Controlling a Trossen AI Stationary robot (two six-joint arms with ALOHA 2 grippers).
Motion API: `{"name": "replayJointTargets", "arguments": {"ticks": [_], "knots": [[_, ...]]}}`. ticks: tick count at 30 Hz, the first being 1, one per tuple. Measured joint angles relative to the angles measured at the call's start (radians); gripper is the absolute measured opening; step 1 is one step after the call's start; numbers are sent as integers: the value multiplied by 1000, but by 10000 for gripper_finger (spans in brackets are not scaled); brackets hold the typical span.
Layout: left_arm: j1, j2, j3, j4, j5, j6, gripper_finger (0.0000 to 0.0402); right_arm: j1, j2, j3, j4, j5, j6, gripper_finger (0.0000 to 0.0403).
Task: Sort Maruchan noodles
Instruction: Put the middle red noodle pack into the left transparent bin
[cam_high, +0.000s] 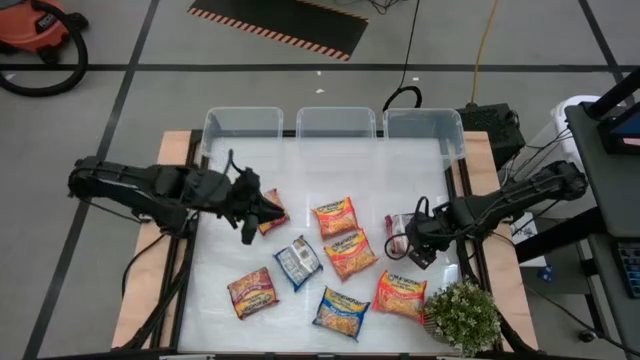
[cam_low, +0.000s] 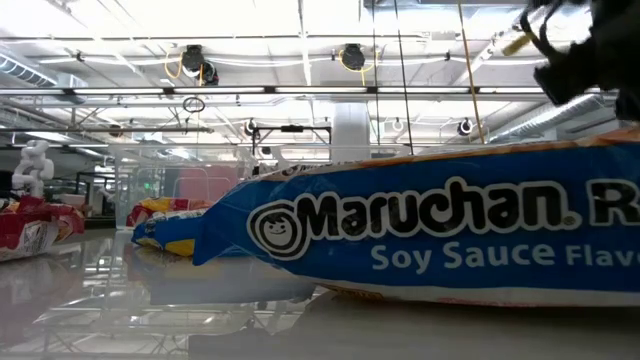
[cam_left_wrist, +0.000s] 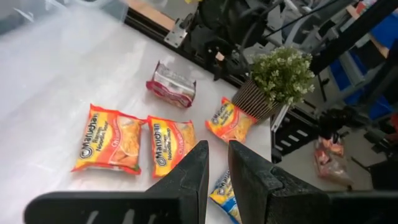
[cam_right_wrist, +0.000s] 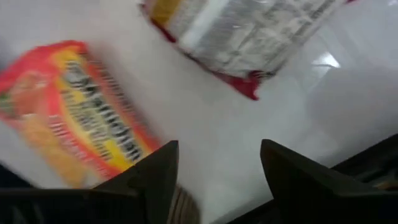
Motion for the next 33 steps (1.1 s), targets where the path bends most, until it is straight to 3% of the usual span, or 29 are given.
{"name": "replayJointTargets", "arguments": {"ticks": [9, 19, 25, 33], "knots": [[-60, 78, 0, 62, -63, -68, 65, -14, 0, -179, 207, 3, -68, 244], [-79, 96, 0, 91, -122, -77, 65, -13, -3, -314, 382, 85, -130, 218], [-79, 96, 0, 90, -137, -44, 65, -12, -3, -331, 400, 121, -166, 174], [-66, 96, 0, 83, -137, 24, 65, -13, -2, -333, 413, 127, -158, 65]]}}
